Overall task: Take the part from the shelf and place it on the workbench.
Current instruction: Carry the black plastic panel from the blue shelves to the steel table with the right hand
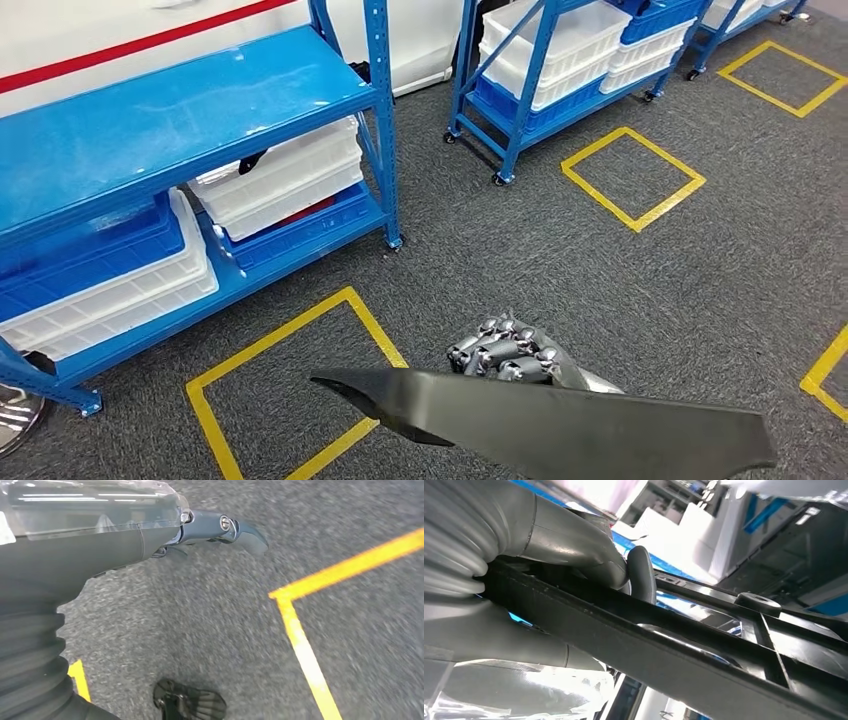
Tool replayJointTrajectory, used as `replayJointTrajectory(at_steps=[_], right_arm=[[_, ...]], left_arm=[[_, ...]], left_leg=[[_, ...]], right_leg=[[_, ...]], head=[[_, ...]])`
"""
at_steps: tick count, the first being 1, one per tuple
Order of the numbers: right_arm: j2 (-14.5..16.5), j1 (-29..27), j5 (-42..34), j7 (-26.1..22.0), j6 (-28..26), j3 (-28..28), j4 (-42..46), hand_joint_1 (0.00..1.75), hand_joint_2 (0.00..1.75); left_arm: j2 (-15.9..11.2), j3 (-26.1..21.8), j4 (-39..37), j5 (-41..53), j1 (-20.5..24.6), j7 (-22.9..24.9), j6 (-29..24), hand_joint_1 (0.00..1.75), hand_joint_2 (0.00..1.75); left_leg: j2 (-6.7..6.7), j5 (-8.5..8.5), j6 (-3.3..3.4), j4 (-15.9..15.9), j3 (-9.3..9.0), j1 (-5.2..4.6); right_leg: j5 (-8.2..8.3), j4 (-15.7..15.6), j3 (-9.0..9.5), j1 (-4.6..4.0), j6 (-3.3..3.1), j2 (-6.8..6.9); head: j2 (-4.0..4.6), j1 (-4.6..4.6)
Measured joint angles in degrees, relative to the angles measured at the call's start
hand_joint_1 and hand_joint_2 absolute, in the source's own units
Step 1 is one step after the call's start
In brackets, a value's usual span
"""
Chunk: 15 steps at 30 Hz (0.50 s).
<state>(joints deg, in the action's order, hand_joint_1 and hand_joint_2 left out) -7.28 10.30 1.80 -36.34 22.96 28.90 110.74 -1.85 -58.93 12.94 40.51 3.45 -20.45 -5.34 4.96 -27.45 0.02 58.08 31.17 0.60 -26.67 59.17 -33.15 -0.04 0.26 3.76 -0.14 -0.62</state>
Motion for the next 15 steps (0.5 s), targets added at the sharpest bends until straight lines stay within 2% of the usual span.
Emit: replayJointTrajectory(at_steps=[2, 3, 4, 5, 6, 7, 8, 9, 10, 11, 13, 14, 15], right_arm=[[0.4, 1.4, 0.9, 1.1, -0.2, 0.1, -0.6, 1.75, 1.75], [0.5, 2.0, 1.5, 1.5, -0.5, 0.2, -0.9, 1.75, 1.75], [0.6, 2.4, 2.2, 1.7, -1.1, 0.2, -1.1, 1.75, 1.75], [0.7, 2.8, 2.9, 1.9, -1.9, 0.3, -1.3, 1.75, 1.75], [0.8, 3.1, 3.5, 2.0, -2.6, 0.3, -1.5, 1.75, 1.75], [0.8, 3.3, 4.0, 2.0, -3.2, 0.3, -1.7, 1.75, 1.75], [0.8, 3.4, 4.5, 2.0, -3.6, 0.3, -1.9, 1.75, 1.75], [0.8, 3.4, 4.8, 2.0, -3.9, 0.3, -2.1, 1.75, 1.75], [0.8, 3.5, 5.2, 1.8, -4.1, 0.3, -2.3, 1.75, 1.75], [0.8, 3.5, 5.6, 1.6, -4.3, 0.3, -2.5, 1.75, 1.75], [0.6, 4.0, 6.3, 1.1, -4.6, 0.3, -2.7, 1.75, 1.75], [0.6, 4.4, 6.5, 1.0, -4.7, 0.3, -2.9, 1.75, 1.75], [0.6, 5.0, 6.6, 0.9, -4.8, 0.3, -3.0, 1.75, 1.75]], left_arm=[[0.0, -0.4, 0.0, -0.2, 0.2, -0.5, 0.3, 0.0, 1.75], [0.0, -0.5, 0.0, -0.2, 0.3, -0.7, 0.4, 0.0, 1.75], [0.0, -0.5, 0.1, -0.2, 0.3, -0.8, 0.7, 0.0, 1.75], [-0.1, -0.6, 0.1, 0.0, 0.2, -0.9, 0.9, 0.0, 1.75], [-0.1, -0.7, 0.1, 0.2, 0.1, -1.0, 1.1, 0.0, 1.75], [-0.2, -0.8, 0.1, 0.4, 0.0, -1.1, 1.2, 0.0, 1.75], [-0.3, -0.9, 0.1, 0.6, -0.2, -1.0, 1.3, 0.0, 1.75], [-0.3, -1.0, 0.1, 0.7, -0.4, -0.9, 1.3, 0.0, 1.75], [-0.3, -1.0, 0.1, 0.8, -0.5, -0.8, 1.3, 0.0, 1.75], [-0.3, -1.1, 0.1, 0.8, -0.6, -0.7, 1.4, 0.0, 1.75], [-0.4, -1.3, 0.1, 0.7, -0.6, -0.3, 1.7, 0.0, 1.75], [-0.4, -1.4, 0.1, 0.7, -0.5, -0.2, 1.9, 0.0, 1.75], [-0.4, -1.5, 0.1, 0.7, -0.5, 0.1, 2.1, 0.0, 1.75]], left_leg=[[1.0, 0.08, -0.7, -0.2, -0.17, -0.09], [1.09, -0.1, -1.02, -0.2, -0.24, -0.02], [0.42, -0.74, -1.29, 0.4, -0.05, 0.05], [-0.79, -2.03, -1.5, 2.1, 0.64, 0.13], [-2.34, -3.9, -1.63, 5.2, 1.97, 0.27], [-3.57, -5.94, -1.71, 9.2, 3.76, 0.3], [-4.22, -7.52, -1.79, 13.1, 5.57, 0.32], [-4.47, -8.12, -1.86, 15.7, 6.81, 0.32], [-4.55, -7.49, -1.89, 16.1, 7.07, 0.34], [-4.7, -5.73, -1.88, 14.1, 6.21, 0.4], [-6.4, -1.72, -1.83, 6.4, 2.86, 0.67], [-7.47, -0.69, -1.74, 3.4, 1.52, 0.8], [-8.3, -0.38, -1.6, 1.7, 0.85, 0.84]], right_leg=[[0.16, -0.4, -0.26, -0.25, -0.62, -0.81], [0.41, -0.7, -0.25, -0.12, -0.96, -1.34], [0.71, -1.1, -0.2, 0.04, -1.37, -1.88], [1.0, -1.4, -0.13, 0.22, -1.77, -2.4], [1.2, -1.6, -0.12, 0.36, -2.05, -2.93], [1.29, -1.6, -0.23, 0.34, -2.22, -3.53], [1.31, -1.6, -0.33, 0.3, -2.28, -4.2], [1.32, -1.5, -0.39, 0.27, -2.31, -4.91], [1.3, -1.3, -0.44, 0.26, -2.29, -5.63], [1.24, -1.1, -0.46, 0.29, -2.21, -6.36], [0.95, -0.3, -0.66, 0.32, -1.82, -7.72], [0.81, 0.2, -0.97, 0.32, -1.55, -8.41], [0.8, 0.5, -1.36, 0.33, -1.23, -9.0]], head=[[0.01, -0.02], [0.01, -0.03], [0.0, -0.03], [0.01, -0.07], [0.0, -0.1], [0.0, -0.13], [0.0, -0.15], [0.0, -0.15], [0.0, -0.15], [0.01, -0.15], [0.0, -0.14], [0.0, -0.13], [0.0, -0.1]])
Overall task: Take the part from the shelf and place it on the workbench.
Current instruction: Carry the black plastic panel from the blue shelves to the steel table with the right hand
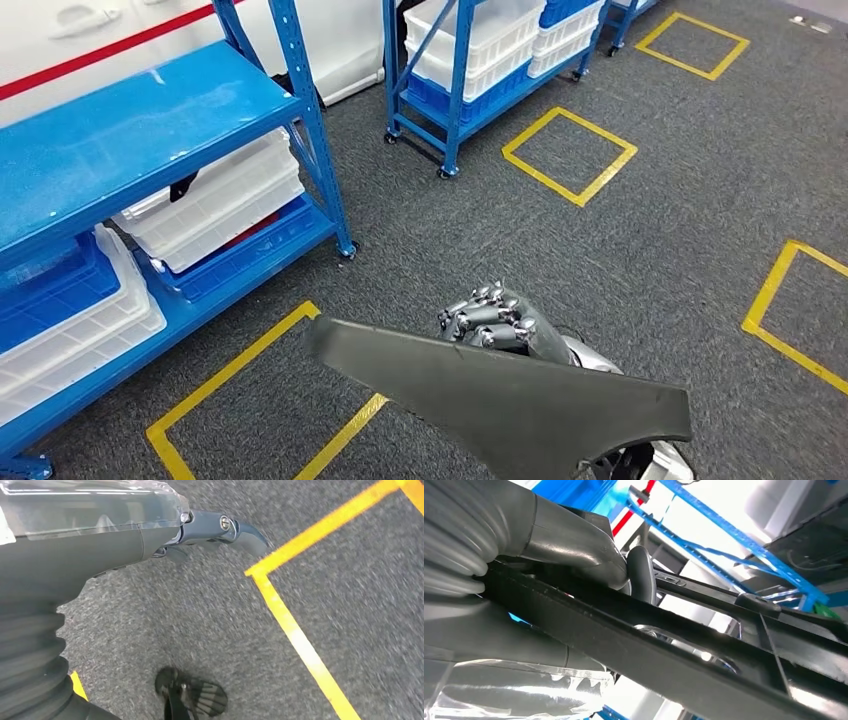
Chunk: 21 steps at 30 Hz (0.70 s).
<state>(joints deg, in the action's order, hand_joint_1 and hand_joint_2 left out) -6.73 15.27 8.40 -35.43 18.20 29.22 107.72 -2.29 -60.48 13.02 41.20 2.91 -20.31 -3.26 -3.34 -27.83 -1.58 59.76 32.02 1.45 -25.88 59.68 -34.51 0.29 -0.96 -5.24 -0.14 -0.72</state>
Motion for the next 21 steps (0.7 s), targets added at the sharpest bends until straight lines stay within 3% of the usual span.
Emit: replayJointTrajectory(at_steps=[1, 3, 5, 7, 9, 10, 11, 13, 15, 16, 18, 19, 21], right_arm=[[-0.1, 0.5, -0.1, 0.1, -0.1, 0.0, -0.1, 1.75, 1.75], [-0.2, 1.2, -1.0, 0.4, 0.0, 0.0, -0.3, 1.75, 1.75], [-0.5, 2.0, -2.9, 0.3, 0.6, 0.1, -0.9, 1.75, 1.75], [-0.7, 3.1, -5.8, -1.0, 2.0, 0.2, -2.1, 1.75, 1.75], [-0.9, 4.0, -8.9, -2.7, 3.5, 0.5, -3.9, 1.75, 1.75], [-1.0, 4.4, -10.0, -3.2, 4.0, 0.6, -4.8, 1.75, 1.75], [-1.0, 4.8, -11.0, -3.6, 4.2, 0.7, -5.4, 1.75, 1.75], [-1.1, 5.6, -12.3, -3.6, 4.3, 0.6, -6.1, 1.75, 1.75], [-1.4, 6.0, -13.1, -3.2, 4.3, 0.4, -6.2, 1.75, 1.75], [-1.7, 6.0, -13.3, -3.0, 4.3, 0.3, -6.2, 1.75, 1.75], [-2.3, 5.8, -13.6, -2.8, 4.1, -0.1, -6.2, 1.75, 1.75], [-2.8, 5.4, -13.7, -2.8, 3.9, -0.4, -6.2, 1.75, 1.75], [-3.5, 4.6, -14.0, -3.2, 3.3, -0.9, -6.1, 1.75, 1.75]], left_arm=[[0.0, -0.1, 0.0, 0.0, 0.0, 0.3, 0.1, 0.0, 1.75], [0.0, -0.3, 0.0, 0.3, 0.2, 1.1, 0.2, 0.0, 1.75], [0.1, -0.4, 0.0, 0.4, 0.5, 1.7, 0.2, 0.0, 1.75], [0.2, -0.5, 0.0, 0.4, 0.4, 2.2, 0.2, 0.0, 1.75], [0.3, -0.9, 0.0, 0.3, 0.3, 2.4, 0.2, 0.0, 1.75], [0.4, -1.1, 0.0, 0.3, 0.3, 2.4, 0.3, 0.0, 1.75], [0.6, -1.2, 0.0, 0.4, 0.4, 2.3, 0.4, 0.0, 1.75], [0.9, -1.2, 0.0, 1.3, 0.5, 1.8, 0.9, 0.0, 1.75], [1.2, -1.2, 0.0, 2.3, 0.6, 1.2, 1.2, 0.0, 1.75], [1.3, -1.1, 0.0, 2.8, 0.7, 0.9, 1.3, 0.0, 1.75], [1.5, -0.9, 0.0, 3.7, 0.8, 0.6, 1.5, 0.0, 1.75], [1.6, -0.7, 0.0, 4.3, 0.9, 0.5, 1.6, 0.0, 1.75], [1.8, -0.1, 0.0, 5.6, 1.0, 0.5, 1.8, 0.0, 1.75]], left_leg=[[-0.26, -0.25, 0.21, -0.4, -0.12, -0.08], [0.69, 0.05, 0.86, -0.7, -0.09, -0.17], [1.84, 0.39, 1.64, -1.0, -0.1, -0.1], [3.16, 0.51, 2.11, -1.1, -0.02, -0.18], [4.56, 0.48, 2.2, -1.1, 0.05, -0.33], [5.18, 0.45, 2.22, -1.1, 0.04, -0.37], [5.77, 0.41, 2.21, -1.1, -0.02, -0.42], [6.82, 0.24, 2.12, -1.1, -0.26, -0.52], [7.65, 0.06, 1.79, -1.1, -0.44, -0.74], [8.04, 0.0, 1.56, -1.2, -0.49, -0.83], [8.8, -0.13, 1.04, -1.4, -0.63, -0.93], [8.44, -0.51, 0.77, -1.1, -0.65, -0.92], [6.33, -2.8, 0.4, 2.1, 0.57, -0.84]], right_leg=[[0.11, 0.1, -0.37, 0.04, 0.36, -0.58], [0.39, 0.2, -0.83, 0.24, 1.07, -1.11], [-0.87, 2.1, -1.85, 0.15, 1.64, 1.21], [-4.34, 8.6, -4.98, 0.08, 2.04, 4.18], [-6.85, 15.4, -8.29, 0.18, 2.25, 4.93], [-6.57, 16.2, -8.68, 0.19, 2.22, 5.01], [-5.32, 14.8, -7.94, 0.17, 2.1, 5.14], [-1.62, 6.7, -3.63, -0.17, 1.45, 6.47], [0.09, 0.4, -0.5, -0.86, 0.61, 7.96], [-0.08, -0.3, -0.25, -1.14, 0.29, 8.15], [0.13, -0.7, -0.28, -1.12, -0.27, 7.16], [0.34, -1.2, -0.07, -0.95, -0.57, 6.65], [0.78, -2.1, 0.41, -0.55, -1.2, 5.68]], head=[[0.01, -0.01], [0.0, 0.0], [0.0, 0.26], [0.0, 0.56], [0.0, 0.6], [0.0, 0.61], [0.0, 0.61], [0.0, 0.61], [0.0, 0.59], [0.0, 0.58], [0.0, 0.55], [0.0, 0.54], [-0.01, 0.46]])
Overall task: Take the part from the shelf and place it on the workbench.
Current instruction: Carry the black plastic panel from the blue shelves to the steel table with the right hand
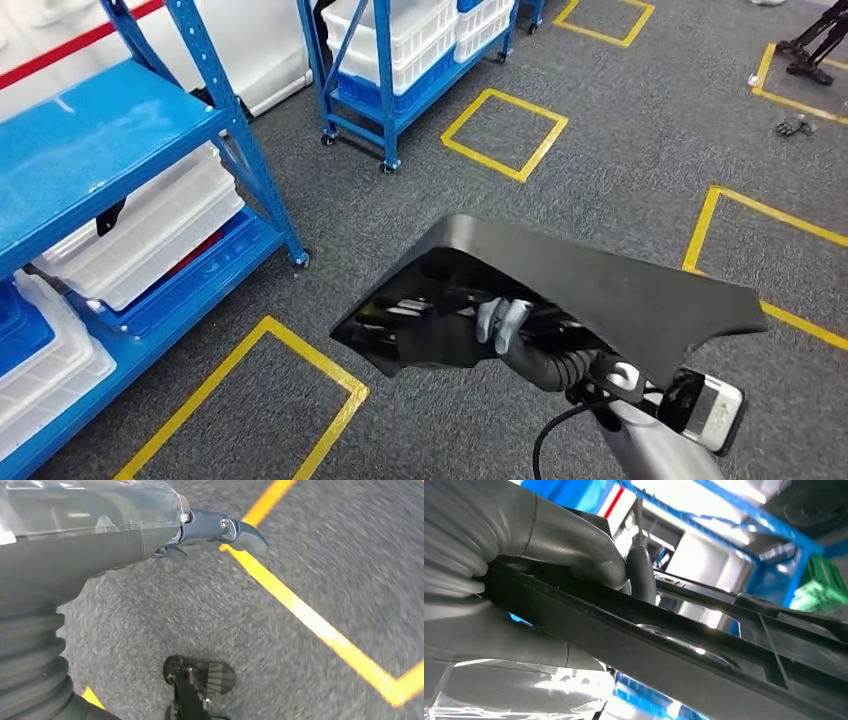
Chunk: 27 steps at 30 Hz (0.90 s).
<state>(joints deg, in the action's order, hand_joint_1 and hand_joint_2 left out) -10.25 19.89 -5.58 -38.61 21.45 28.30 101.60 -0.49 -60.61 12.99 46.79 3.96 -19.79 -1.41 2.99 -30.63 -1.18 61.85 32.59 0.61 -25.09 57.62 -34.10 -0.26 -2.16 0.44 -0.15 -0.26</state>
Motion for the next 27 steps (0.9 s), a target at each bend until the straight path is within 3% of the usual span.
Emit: replayJointTrajectory(at_steps=[2, 3, 4, 5, 6, 8, 10, 12, 13, 15, 17, 19, 20, 22, 24, 26, 27], right_arm=[[-0.4, -1.2, 0.0, -0.5, -0.8, -0.4, 0.1, 1.75, 1.75], [-0.6, -2.0, 0.1, -0.6, -1.0, -0.5, 0.2, 1.75, 1.75], [-0.8, -2.9, 0.2, -0.7, -1.2, -0.7, 0.4, 1.75, 1.75], [-1.0, -3.7, 0.4, -0.7, -1.2, -1.0, 0.6, 1.75, 1.75], [-1.0, -4.4, 0.6, -0.6, -1.2, -1.2, 1.0, 1.75, 1.75], [-1.1, -5.3, 1.0, -0.6, -1.2, -1.6, 1.6, 1.75, 1.75], [-1.0, -5.8, 1.2, -0.6, -1.1, -1.7, 1.8, 1.75, 1.75], [-0.9, -5.9, 1.3, -0.6, -0.5, -1.8, 1.9, 1.75, 1.75], [-0.9, -5.9, 1.3, -0.7, -0.1, -1.9, 1.9, 1.75, 1.75], [-0.8, -5.6, 1.2, -0.7, 0.9, -2.1, 1.9, 1.75, 1.75], [-0.6, -5.3, 1.1, -0.7, 1.5, -2.3, 1.8, 1.75, 1.75], [-0.4, -5.2, 1.0, -0.7, 1.7, -2.4, 1.7, 1.75, 1.75], [-0.4, -5.2, 1.0, -0.7, 1.8, -2.5, 1.6, 1.75, 1.75], [-0.3, -5.1, 0.8, -0.8, 2.2, -2.7, 1.4, 1.75, 1.75], [-0.3, -4.6, 0.2, -1.0, 3.2, -2.9, 1.3, 1.75, 1.75], [-0.1, -3.6, -0.6, -1.1, 4.2, -3.0, 1.1, 1.75, 1.75], [0.0, -3.1, -1.0, -1.0, 4.5, -3.0, 1.0, 1.75, 1.75]], left_arm=[[0.1, 0.6, 0.0, 1.2, -0.1, 0.3, -0.1, 0.0, 1.75], [0.1, 0.9, 0.0, 1.7, -0.2, 0.5, -0.1, 0.0, 1.75], [0.1, 1.2, 0.0, 2.1, -0.3, 0.6, -0.1, 0.0, 1.75], [0.2, 1.5, 0.0, 2.5, -0.3, 0.8, -0.2, 0.0, 1.75], [0.2, 1.8, 0.0, 2.8, -0.3, 1.0, -0.2, 0.0, 1.75], [0.3, 2.2, 0.0, 3.1, -0.3, 1.2, -0.2, 0.0, 1.75], [0.4, 2.3, 0.0, 3.1, -0.1, 1.2, -0.3, 0.0, 1.75], [0.6, 2.5, 0.0, 3.0, 0.1, 0.6, -0.3, 0.0, 1.75], [0.7, 2.6, 0.0, 2.8, 0.3, 0.1, -0.2, 0.0, 1.75], [0.9, 2.6, 0.0, 2.2, 0.7, -1.0, 0.0, 0.0, 1.75], [1.0, 2.6, 0.0, 1.8, 0.9, -1.5, 0.1, 0.0, 1.75], [1.1, 2.6, 0.0, 1.7, 0.9, -1.7, 0.1, 0.0, 1.75], [1.1, 2.6, 0.0, 1.7, 1.0, -1.7, 0.1, 0.0, 1.75], [1.2, 2.6, 0.0, 1.5, 1.1, -1.9, 0.1, 0.0, 1.75], [1.3, 2.5, 0.0, 0.8, 1.1, -2.3, 0.0, 0.0, 1.75], [1.3, 2.1, 0.0, 0.2, 1.1, -2.8, -0.2, 0.0, 1.75], [1.3, 1.9, 0.0, -0.1, 1.1, -2.9, -0.2, 0.0, 1.75]], left_leg=[[-2.08, -3.58, -0.1, 7.2, 3.27, 0.1], [-2.41, -4.69, -0.16, 10.6, 4.93, 0.1], [-2.52, -4.72, -0.2, 12.2, 5.88, 0.11], [-2.57, -3.58, -0.22, 11.7, 5.84, 0.13], [-2.81, -1.43, -0.23, 8.8, 4.67, 0.19], [-4.75, 2.07, -0.16, 1.4, 1.35, 0.39], [-6.5, 2.76, 0.15, -2.2, -0.32, 0.47], [-6.05, 2.75, 0.72, -2.5, -0.43, 0.32], [-5.45, 2.93, 1.07, -2.7, -0.49, 0.32], [-4.25, 3.26, 1.83, -3.2, -0.65, 0.44], [-3.0, 3.28, 2.27, -3.3, -0.69, 0.35], [-1.65, 3.17, 2.35, -3.3, -0.69, 0.25], [-1.02, 3.09, 2.33, -3.3, -0.73, 0.23], [0.07, 2.84, 2.15, -3.3, -1.02, 0.22], [1.01, 2.49, 1.74, -3.3, -1.33, 0.03], [2.08, 2.23, 1.21, -3.4, -1.51, -0.27], [2.72, 2.14, 0.95, -3.5, -1.64, -0.38]], right_leg=[[0.03, 0.0, 0.09, -0.05, -0.27, -1.03], [-0.01, 0.0, 0.07, -0.09, -0.33, -1.68], [-0.07, 0.2, 0.07, -0.1, -0.33, -2.37], [-0.16, 0.4, 0.05, -0.07, -0.28, -3.11], [-0.33, 0.7, 0.06, 0.0, -0.18, -3.83], [-0.8, 1.6, -0.1, 0.13, 0.22, -5.22], [-0.97, 2.2, -0.61, 0.26, 0.8, -6.49], [-0.71, 2.2, -1.07, 0.42, 1.47, -7.65], [-0.75, 2.3, -1.19, 0.47, 1.75, -7.52], [-2.3, 4.8, -2.42, 0.37, 2.29, -4.97], [-5.72, 11.5, -5.75, 0.48, 2.78, -1.73], [-7.73, 17.7, -8.98, 0.82, 3.1, -0.85], [-7.25, 18.3, -9.32, 0.94, 3.16, -0.7], [-3.58, 12.7, -6.52, 0.99, 3.0, 0.14], [-0.86, 5.1, -2.64, 0.38, 2.48, 2.86], [-0.65, 2.1, -1.43, -0.33, 1.95, 4.25], [-0.61, 1.9, -1.55, -0.5, 1.68, 3.68]], head=[[0.01, -0.04], [0.01, -0.05], [0.02, -0.05], [0.01, -0.05], [0.01, -0.05], [0.01, -0.02], [0.01, -0.01], [0.01, -0.05], [0.01, -0.05], [0.0, 0.24], [0.01, 0.54], [0.0, 0.57], [0.0, 0.57], [0.0, 0.58], [0.01, 0.57], [0.01, 0.53], [0.02, 0.53]])
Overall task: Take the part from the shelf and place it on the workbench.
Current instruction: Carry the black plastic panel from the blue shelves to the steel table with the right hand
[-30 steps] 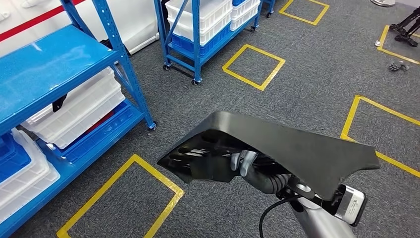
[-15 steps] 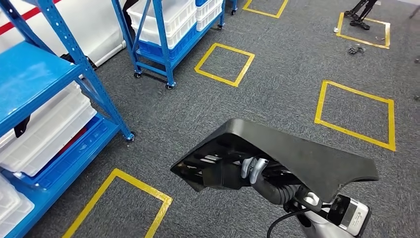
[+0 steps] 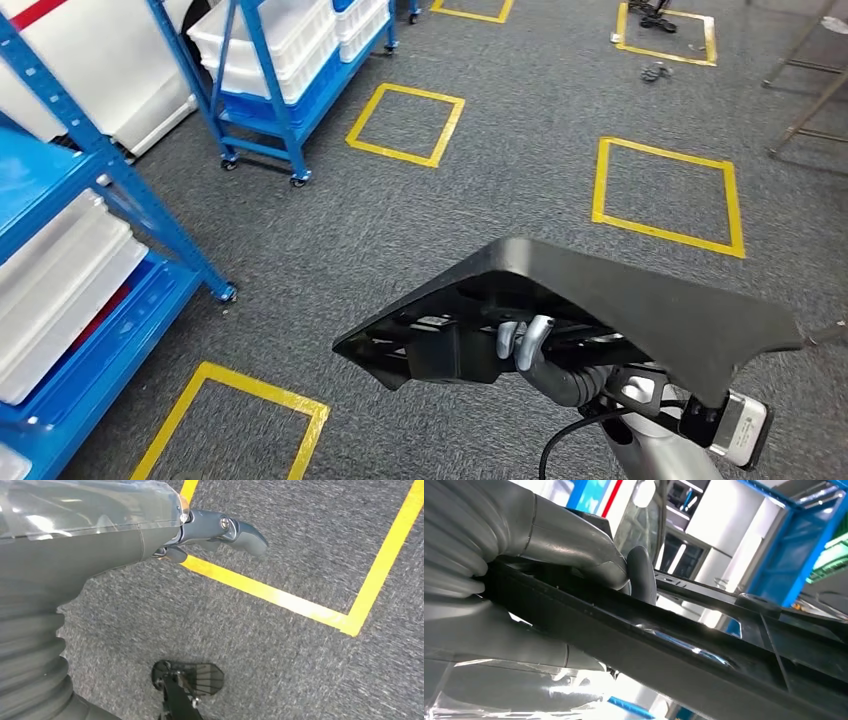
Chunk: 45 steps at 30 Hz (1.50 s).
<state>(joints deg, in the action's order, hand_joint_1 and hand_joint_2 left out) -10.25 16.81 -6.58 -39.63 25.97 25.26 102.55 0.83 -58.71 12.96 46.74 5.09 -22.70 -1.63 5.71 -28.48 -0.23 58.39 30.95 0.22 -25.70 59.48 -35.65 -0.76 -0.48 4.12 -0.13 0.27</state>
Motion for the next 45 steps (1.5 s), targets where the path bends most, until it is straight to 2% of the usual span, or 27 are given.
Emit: replayJointTrajectory(at_steps=[1, 3, 5, 7, 8, 9, 10, 12, 14, 16, 17, 19, 21, 23, 24, 25, 27, 29, 32, 34, 36, 38, 39, 40, 42, 43, 45], right_arm=[[0.1, 0.5, -0.4, 0.3, 0.1, -0.1, -0.1, 1.75, 1.75], [0.3, 1.6, -1.3, 1.0, -0.2, -0.1, -0.2, 1.75, 1.75], [0.7, 2.4, -2.3, 1.5, -0.7, -0.2, -0.2, 1.75, 1.75], [1.1, 2.3, -3.1, 1.7, -1.1, -0.3, -0.1, 1.75, 1.75], [1.2, 2.1, -3.4, 1.9, -1.3, -0.5, 0.0, 1.75, 1.75], [1.3, 1.7, -3.6, 1.9, -1.4, -0.8, 0.2, 1.75, 1.75], [1.3, 1.2, -3.7, 1.8, -1.4, -1.3, 0.5, 1.75, 1.75], [1.5, 0.0, -3.3, 0.9, -0.7, -2.4, 1.0, 1.75, 1.75], [2.1, -1.2, -2.2, 0.1, 0.5, -3.5, 1.5, 1.75, 1.75], [2.8, -2.4, -1.3, 0.0, 2.0, -4.4, 2.1, 1.75, 1.75], [3.2, -2.7, -1.2, 0.0, 2.6, -5.0, 2.5, 1.75, 1.75], [3.8, -2.9, -1.3, 0.6, 3.4, -5.8, 3.1, 1.75, 1.75], [4.3, -2.9, -1.5, 1.5, 4.1, -6.3, 3.4, 1.75, 1.75], [4.9, -3.5, -0.5, 2.1, 4.5, -6.3, 3.4, 1.75, 1.75], [5.2, -4.1, 0.7, 2.0, 4.4, -6.2, 3.4, 1.75, 1.75], [5.6, -4.9, 2.1, 1.5, 4.1, -5.9, 3.5, 1.75, 1.75], [6.5, -6.5, 4.7, 0.5, 3.3, -4.5, 3.6, 1.75, 1.75], [7.9, -6.8, 5.8, 0.0, 2.8, -2.5, 3.2, 1.75, 1.75], [9.8, -5.6, 6.8, -0.1, 2.6, 1.4, 0.6, 1.75, 1.75], [10.6, -4.2, 8.2, -0.1, 2.5, 4.1, -1.5, 1.75, 1.75], [11.2, -3.0, 9.1, -0.2, 2.1, 6.4, -3.2, 1.75, 1.75], [11.5, -2.6, 9.3, -0.2, 1.4, 7.8, -4.4, 1.75, 1.75], [11.4, -2.6, 9.4, -0.2, 1.0, 8.2, -4.7, 1.75, 1.75], [11.4, -2.6, 9.5, -0.2, 0.6, 8.6, -4.9, 1.75, 1.75], [11.3, -2.6, 9.7, -0.2, 0.1, 9.3, -5.0, 1.75, 1.75], [11.3, -2.6, 9.8, -0.2, -0.1, 9.6, -4.9, 1.75, 1.75], [11.2, -2.7, 10.0, -0.2, -0.3, 10.3, -4.9, 1.75, 1.75]], left_arm=[[-0.1, -0.2, 0.0, -0.2, 0.0, 0.0, 0.0, 0.0, 1.75], [-0.4, -0.5, 0.0, -0.4, 0.1, 0.1, -0.1, 0.0, 1.75], [-0.8, -0.9, 0.0, -0.5, -0.1, 0.6, -0.3, 0.0, 1.75], [-1.5, -1.4, 0.0, -0.4, -0.5, 1.2, -0.6, 0.0, 1.75], [-1.9, -1.6, 0.0, -0.2, -0.6, 1.7, -0.7, 0.0, 1.75], [-2.1, -1.6, 0.0, 0.2, -0.7, 2.2, -0.9, 0.0, 1.75], [-2.4, -1.6, 0.0, 0.6, -0.8, 2.7, -1.2, 0.0, 1.75], [-2.7, -1.6, 0.0, 1.3, -0.8, 3.4, -1.8, 0.0, 1.75], [-2.8, -1.6, 0.0, 1.7, -0.8, 3.2, -2.1, 0.0, 1.75], [-2.9, -1.6, 0.0, 2.0, -0.7, 2.4, -1.6, 0.0, 1.75], [-3.0, -1.6, 0.0, 2.1, -0.6, 1.9, -1.2, 0.0, 1.75], [-3.1, -1.6, 0.1, 2.3, -0.3, 1.0, -0.2, 0.0, 1.75], [-3.2, -1.6, 0.1, 2.5, -0.2, 0.7, 0.3, 0.0, 1.75], [-3.2, -1.6, 0.1, 2.6, -0.1, 0.8, 0.6, 0.0, 1.75], [-3.2, -1.6, 0.1, 2.6, 0.0, 1.0, 0.6, 0.0, 1.75], [-3.2, -1.6, 0.1, 2.5, 0.0, 1.2, 0.6, 0.0, 1.75], [-3.0, -1.7, 0.1, 2.0, 0.0, 1.4, 0.6, 0.0, 1.75], [-2.6, -2.1, 0.1, 1.2, -0.1, 1.3, 0.7, 0.0, 1.75], [-2.0, -3.0, 0.1, 0.1, 0.1, 0.7, 1.4, 0.0, 1.75], [-1.5, -3.4, 0.1, -0.3, 0.1, 0.1, 1.9, 0.0, 1.75], [-1.1, -3.8, 0.0, -0.3, 0.0, -0.4, 2.1, 0.0, 1.75], [-0.8, -4.0, 0.0, 0.0, -0.2, -0.7, 2.1, 0.0, 1.75], [-0.6, -4.1, 0.0, 0.1, -0.2, -0.7, 2.1, 0.0, 1.75], [-0.5, -4.1, 0.0, 0.3, -0.2, -0.7, 2.1, 0.0, 1.75], [-0.3, -4.1, 0.0, 0.6, 0.0, -0.4, 2.2, 0.0, 1.75], [-0.2, -4.1, 0.0, 0.7, 0.0, -0.3, 2.3, 0.0, 1.75], [-0.2, -4.1, 0.0, 0.8, 0.1, -0.1, 2.5, 0.0, 1.75]], left_leg=[[0.27, -0.2, -0.3, 0.0, -0.1, 0.02], [-1.63, -1.64, -0.79, 1.8, 0.45, 0.22], [-4.5, -4.96, -1.04, 8.3, 3.4, 0.41], [-5.25, -7.49, -1.18, 15.6, 7.32, 0.43], [-5.31, -7.24, -1.22, 17.0, 8.32, 0.43], [-5.36, -5.79, -1.22, 16.0, 8.2, 0.46], [-5.61, -3.48, -1.2, 12.9, 7.06, 0.52], [-7.37, 0.28, -1.15, 5.1, 3.85, 0.75], [-8.71, 1.15, -0.87, 1.5, 2.26, 0.78], [-8.15, 1.21, -0.25, 1.2, 2.1, 0.63], [-7.66, 1.39, 0.15, 0.9, 1.99, 0.64], [-6.62, 1.7, 0.86, 0.4, 1.79, 0.75], [-5.52, 1.71, 1.17, 0.3, 1.75, 0.61], [-4.36, 1.59, 1.23, 0.3, 1.72, 0.48], [-3.84, 1.51, 1.21, 0.3, 1.63, 0.45], [-3.41, 1.39, 1.15, 0.3, 1.47, 0.43], [-2.58, 1.06, 0.85, 0.3, 1.07, 0.31], [-1.73, 0.8, 0.26, 0.2, 0.82, 0.25], [-0.6, 0.55, -0.77, -0.1, 0.37, 0.37], [-2.15, -1.12, -1.19, 2.3, 1.21, 0.47], [-4.53, -4.69, -1.34, 9.1, 4.47, 0.59], [-5.27, -6.81, -1.49, 15.6, 7.96, 0.62], [-5.32, -6.2, -1.54, 16.1, 8.53, 0.64], [-5.38, -4.53, -1.55, 14.4, 7.98, 0.69], [-6.51, -0.37, -1.56, 6.7, 4.67, 0.89], [-7.2, 0.89, -1.46, 3.4, 3.25, 0.96], [-7.98, 1.4, -1.07, 0.8, 2.1, 0.89]], right_leg=[[0.13, -0.2, 0.03, 0.17, -0.31, -0.69], [0.42, -0.8, 0.34, 0.48, -1.07, -1.95], [0.49, -1.0, 0.58, 0.57, -1.66, -3.22], [0.39, -0.9, 0.62, 0.46, -1.89, -4.68], [0.33, -0.8, 0.67, 0.45, -1.91, -5.44], [0.25, -0.6, 0.74, 0.48, -1.87, -6.16], [0.12, -0.5, 0.84, 0.54, -1.76, -6.84], [-0.27, 0.1, 0.82, 0.65, -1.32, -8.09], [-0.42, 0.5, 0.5, 0.75, -0.71, -9.13], [-0.25, 0.4, 0.24, 0.87, -0.07, -9.95], [-0.45, 0.6, 0.09, 0.89, 0.19, -9.57], [-2.47, 3.8, -1.4, 0.81, 0.67, -7.33], [-5.98, 11.0, -4.89, 0.97, 1.09, -5.07], [-7.32, 16.1, -7.55, 1.24, 1.33, -4.5], [-6.36, 15.5, -7.28, 1.3, 1.32, -4.36], [-4.6, 12.8, -5.87, 1.32, 1.22, -4.12], [-1.27, 4.5, -1.52, 0.99, 0.68, -2.47], [-0.33, 0.1, 0.64, 0.41, 0.06, -1.35], [-0.15, -0.7, 0.78, 0.21, -0.76, -2.7], [0.31, -1.6, 1.33, 0.6, -1.48, -3.59], [0.49, -1.9, 1.59, 0.74, -1.93, -4.46], [0.47, -1.8, 1.59, 0.63, -2.0, -5.52], [0.43, -1.7, 1.6, 0.61, -1.97, -6.07], [0.37, -1.6, 1.61, 0.64, -1.87, -6.65], [0.06, -1.0, 1.52, 0.71, -1.5, -7.76], [-0.13, -0.6, 1.35, 0.69, -1.24, -8.29], [-0.27, -0.1, 0.9, 0.65, -0.67, -9.15]], head=[[-0.01, -0.02], [-0.02, -0.02], [-0.01, -0.06], [0.0, -0.09], [0.0, -0.08], [0.0, -0.08], [0.0, -0.07], [-0.01, -0.05], [-0.02, -0.03], [-0.01, -0.04], [0.0, -0.02], [0.0, 0.15], [0.0, 0.27], [0.0, 0.26], [0.0, 0.27], [0.0, 0.27], [0.0, 0.26], [0.0, 0.25], [-0.01, 0.22], [0.0, 0.16], [0.0, 0.03], [-0.01, -0.06], [0.0, -0.06], [0.0, -0.06], [0.0, -0.04], [-0.01, -0.07], [-0.01, -0.1]])
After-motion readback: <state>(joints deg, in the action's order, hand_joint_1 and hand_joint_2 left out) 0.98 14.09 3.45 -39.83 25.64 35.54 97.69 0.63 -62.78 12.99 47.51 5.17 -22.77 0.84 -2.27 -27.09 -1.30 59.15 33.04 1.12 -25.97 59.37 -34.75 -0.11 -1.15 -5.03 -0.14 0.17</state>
